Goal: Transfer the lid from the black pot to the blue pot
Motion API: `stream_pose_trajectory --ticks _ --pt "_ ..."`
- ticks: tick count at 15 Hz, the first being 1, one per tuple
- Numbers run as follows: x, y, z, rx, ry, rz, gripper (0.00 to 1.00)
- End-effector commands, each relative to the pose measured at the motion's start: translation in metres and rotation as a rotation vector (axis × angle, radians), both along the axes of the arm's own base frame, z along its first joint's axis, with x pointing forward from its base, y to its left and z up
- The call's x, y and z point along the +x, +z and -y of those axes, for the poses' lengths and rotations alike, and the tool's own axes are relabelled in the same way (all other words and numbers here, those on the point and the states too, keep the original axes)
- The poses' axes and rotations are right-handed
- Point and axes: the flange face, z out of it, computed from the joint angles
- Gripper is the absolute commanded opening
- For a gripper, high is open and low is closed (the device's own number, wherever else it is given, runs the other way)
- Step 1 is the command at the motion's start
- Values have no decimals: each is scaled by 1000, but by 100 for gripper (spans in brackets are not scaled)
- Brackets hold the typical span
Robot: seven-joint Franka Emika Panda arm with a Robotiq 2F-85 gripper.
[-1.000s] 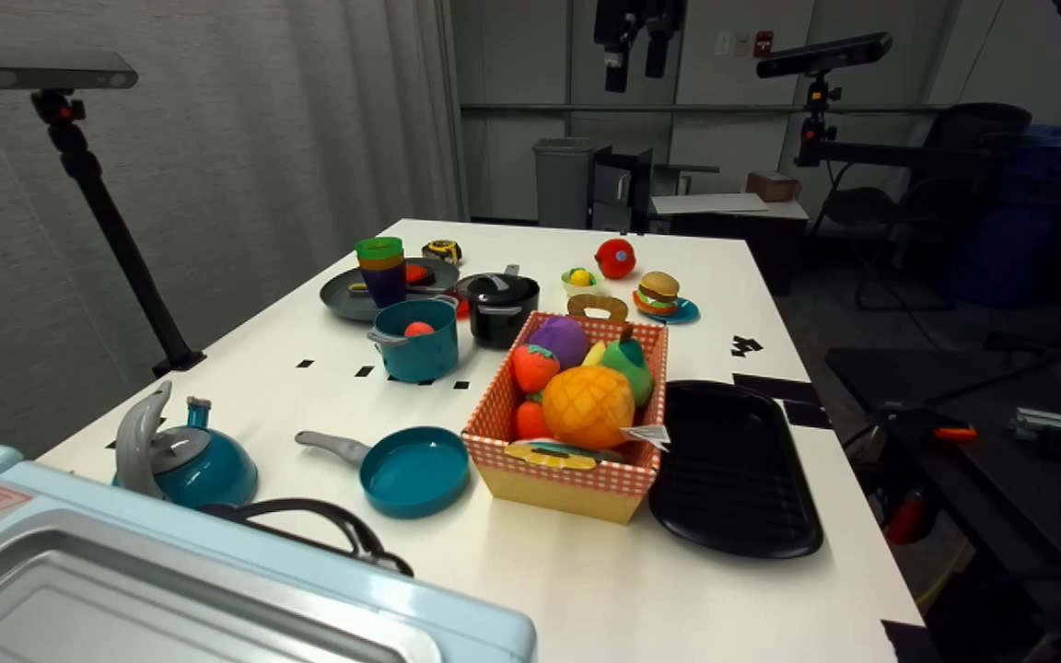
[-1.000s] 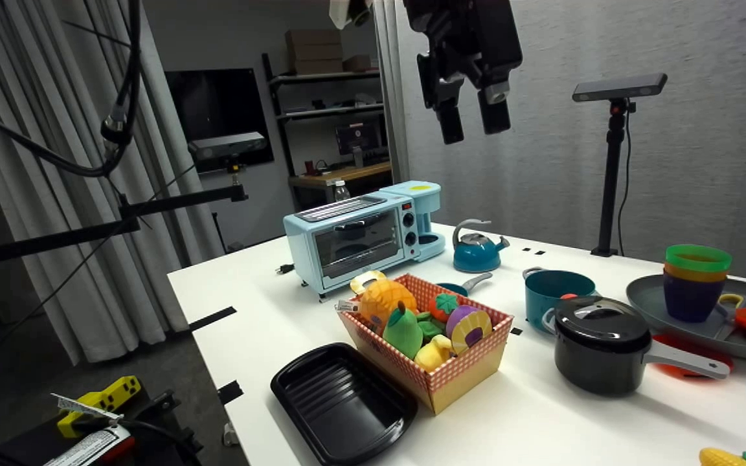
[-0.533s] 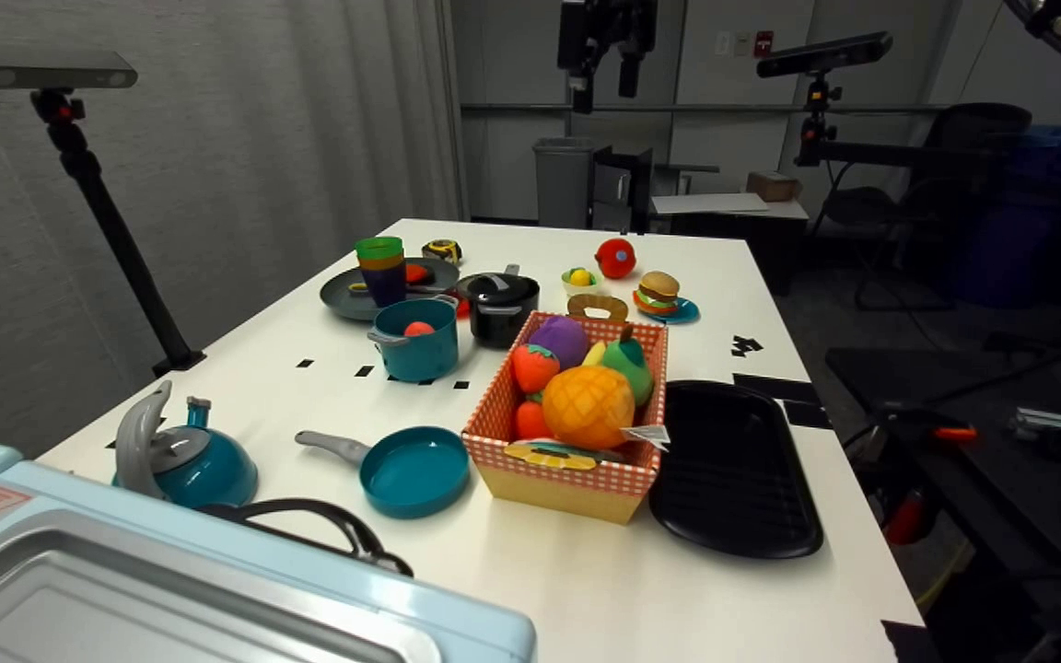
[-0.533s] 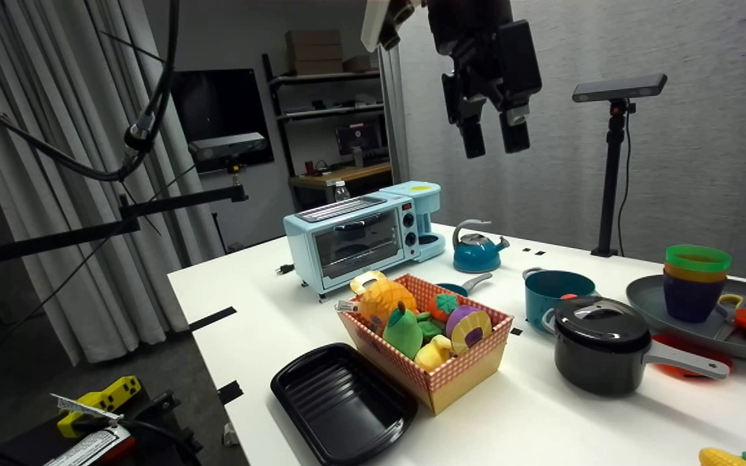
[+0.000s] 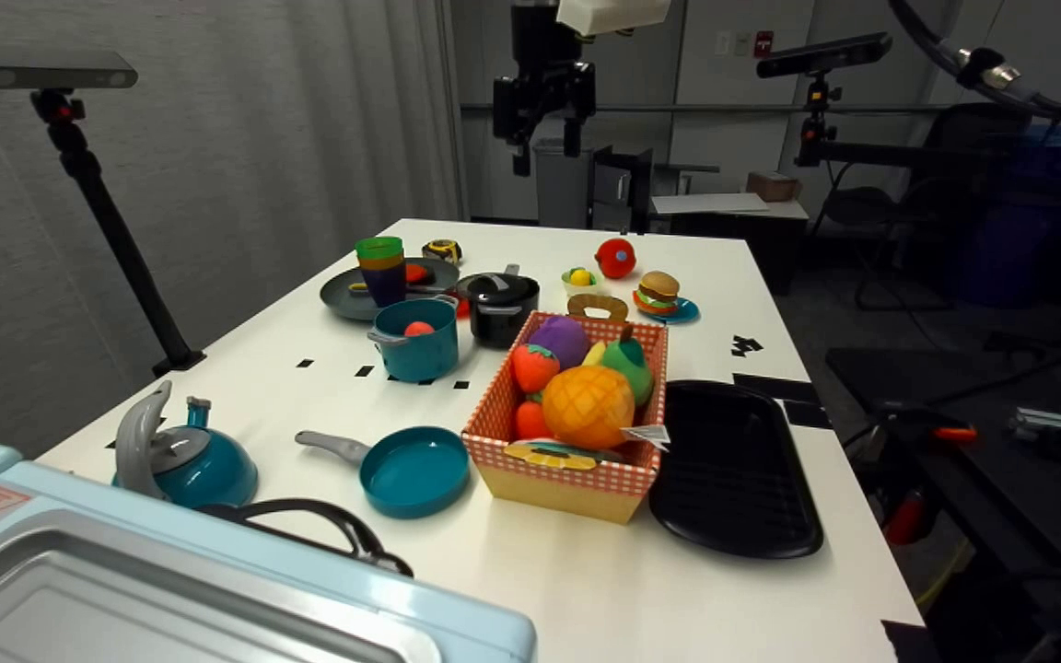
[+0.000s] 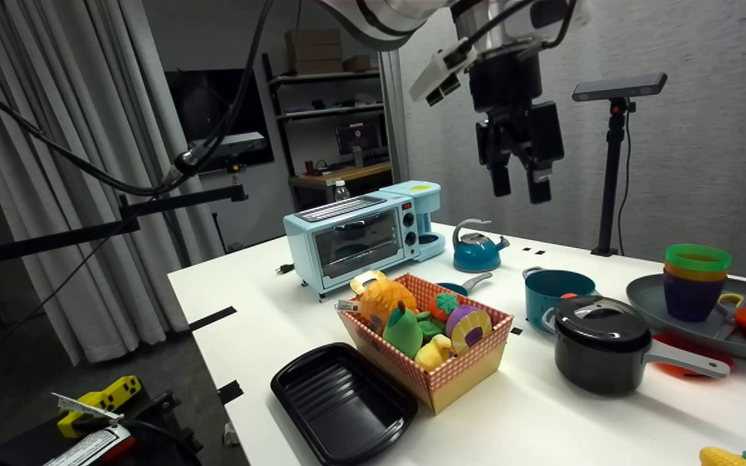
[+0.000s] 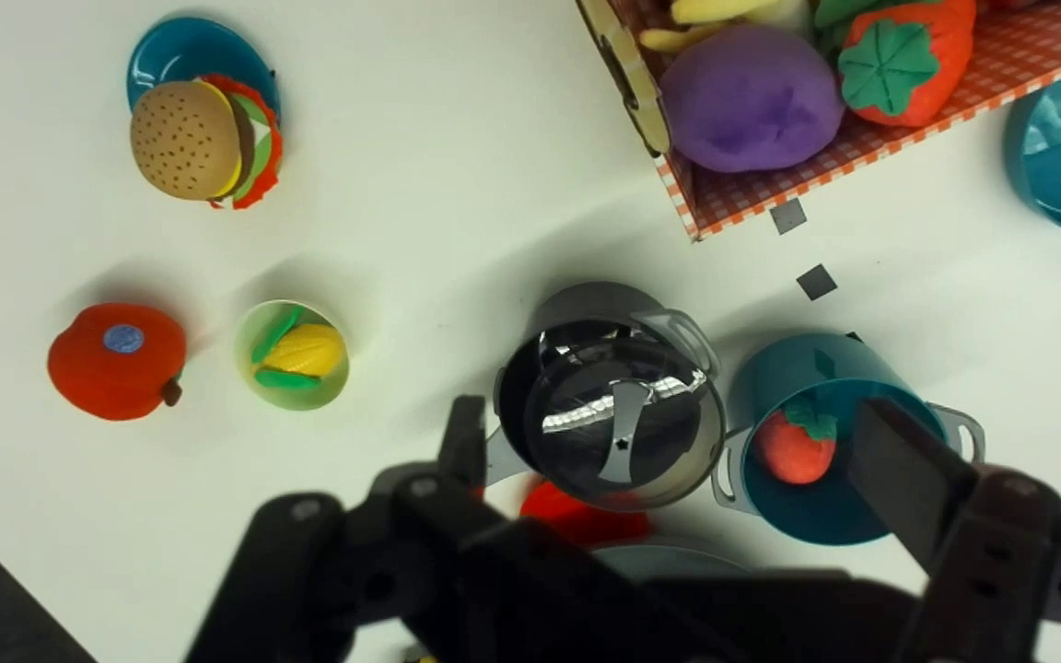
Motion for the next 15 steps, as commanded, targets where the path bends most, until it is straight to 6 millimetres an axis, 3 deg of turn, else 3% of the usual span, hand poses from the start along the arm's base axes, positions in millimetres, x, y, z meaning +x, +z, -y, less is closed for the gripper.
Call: stream_pose_trajectory --ticks 1,7,15 --pt "35 -23 19 -10 -5 29 100" --pt "64 -56 32 -18 45 15 100" --pt "83 -93 49 1 58 4 100"
